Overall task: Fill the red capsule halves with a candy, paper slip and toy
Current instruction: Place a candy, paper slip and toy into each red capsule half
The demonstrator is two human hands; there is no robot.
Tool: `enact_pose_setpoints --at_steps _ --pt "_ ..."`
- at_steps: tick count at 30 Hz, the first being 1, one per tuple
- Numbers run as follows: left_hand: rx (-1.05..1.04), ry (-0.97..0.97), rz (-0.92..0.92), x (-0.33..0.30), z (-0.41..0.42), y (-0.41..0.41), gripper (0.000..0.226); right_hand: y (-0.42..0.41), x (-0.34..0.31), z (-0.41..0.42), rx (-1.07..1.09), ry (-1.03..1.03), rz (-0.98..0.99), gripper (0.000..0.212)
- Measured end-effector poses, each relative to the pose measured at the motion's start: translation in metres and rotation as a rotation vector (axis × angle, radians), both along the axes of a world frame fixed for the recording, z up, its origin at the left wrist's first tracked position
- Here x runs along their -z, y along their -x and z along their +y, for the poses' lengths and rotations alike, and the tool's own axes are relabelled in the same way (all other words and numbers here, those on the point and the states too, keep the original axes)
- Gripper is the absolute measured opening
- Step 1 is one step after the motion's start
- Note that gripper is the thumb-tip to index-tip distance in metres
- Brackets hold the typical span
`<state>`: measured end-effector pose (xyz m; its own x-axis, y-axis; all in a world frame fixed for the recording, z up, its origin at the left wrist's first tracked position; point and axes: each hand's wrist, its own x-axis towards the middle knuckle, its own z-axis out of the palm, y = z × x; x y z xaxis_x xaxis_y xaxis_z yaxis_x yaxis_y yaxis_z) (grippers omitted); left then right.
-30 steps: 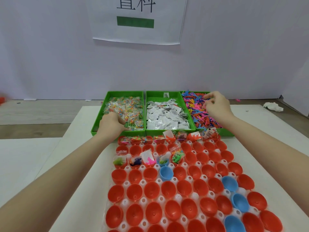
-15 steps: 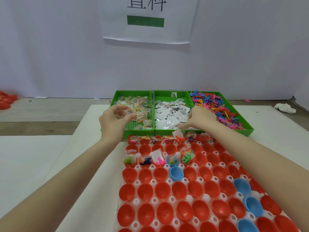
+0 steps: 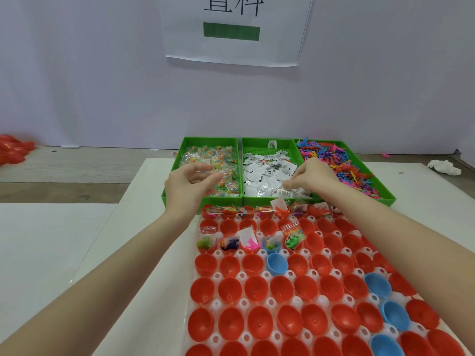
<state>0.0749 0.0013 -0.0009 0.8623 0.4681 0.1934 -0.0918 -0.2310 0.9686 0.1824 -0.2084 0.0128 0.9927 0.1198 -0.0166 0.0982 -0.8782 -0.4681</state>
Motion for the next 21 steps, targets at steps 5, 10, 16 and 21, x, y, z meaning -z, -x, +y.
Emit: enact_pose_setpoints --at_steps 5,10,16,21 --pt "0.055 -0.008 0.03 -0.001 -0.005 0.002 0.019 0.008 -0.003 -0.007 0.011 -0.284 -0.342 0.021" --pt "0.285 -0.014 0.031 -0.014 -0.025 0.013 0.013 0.045 -0.028 -0.002 0.071 -0.896 -0.104 0.009" --pt "0.495 0.216 0.05 -0.035 -0.063 0.035 0.023 0.105 -0.046 -0.01 -0.251 -0.891 0.066 0.005" --pt "0.76 0.345 0.091 -0.041 -0.076 0.055 0.032 0.123 -0.053 -0.027 -0.387 -0.658 -0.119 0.01"
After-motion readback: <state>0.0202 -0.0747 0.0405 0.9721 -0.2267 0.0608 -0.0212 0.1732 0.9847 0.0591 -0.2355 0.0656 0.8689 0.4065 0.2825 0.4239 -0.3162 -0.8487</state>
